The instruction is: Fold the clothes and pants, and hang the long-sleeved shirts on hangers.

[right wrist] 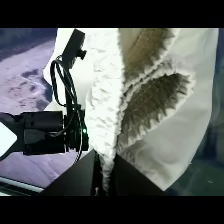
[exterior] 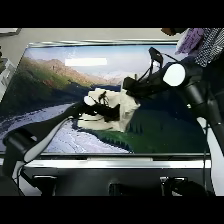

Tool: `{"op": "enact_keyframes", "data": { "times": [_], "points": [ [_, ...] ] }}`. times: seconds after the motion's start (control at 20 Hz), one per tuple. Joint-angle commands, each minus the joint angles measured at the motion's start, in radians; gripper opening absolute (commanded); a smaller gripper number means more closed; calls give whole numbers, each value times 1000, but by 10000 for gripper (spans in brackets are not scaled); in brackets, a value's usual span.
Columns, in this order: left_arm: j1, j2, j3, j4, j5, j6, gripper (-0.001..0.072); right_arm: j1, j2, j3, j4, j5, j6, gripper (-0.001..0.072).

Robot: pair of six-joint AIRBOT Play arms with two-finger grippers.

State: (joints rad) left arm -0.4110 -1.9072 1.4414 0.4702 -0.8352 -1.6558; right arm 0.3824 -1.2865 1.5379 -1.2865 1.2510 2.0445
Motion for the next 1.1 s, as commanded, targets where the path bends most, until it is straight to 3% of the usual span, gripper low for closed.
{"op": "enact_keyframes", "data": {
  "times": [0.0,0.2,0.35,0.75,0.9,1.05],
  "points": [
    [-101,-60,68,-45,65,-69,7,-6,38,24,-156,120,32,32],
    [-146,-73,90,-44,115,-100,7,-6,37,64,-229,156,40,32],
    [-84,-42,90,87,-5,-100,7,-6,24,64,-229,160,37,32],
    [343,285,90,584,-399,-92,9,-5,-23,63,-100,45,34,32],
    [523,384,90,621,-504,-46,10,-5,-77,63,21,13,19,32],
    [641,432,90,621,-507,-47,10,7,-157,63,124,-26,-30,32]
  ]
}}
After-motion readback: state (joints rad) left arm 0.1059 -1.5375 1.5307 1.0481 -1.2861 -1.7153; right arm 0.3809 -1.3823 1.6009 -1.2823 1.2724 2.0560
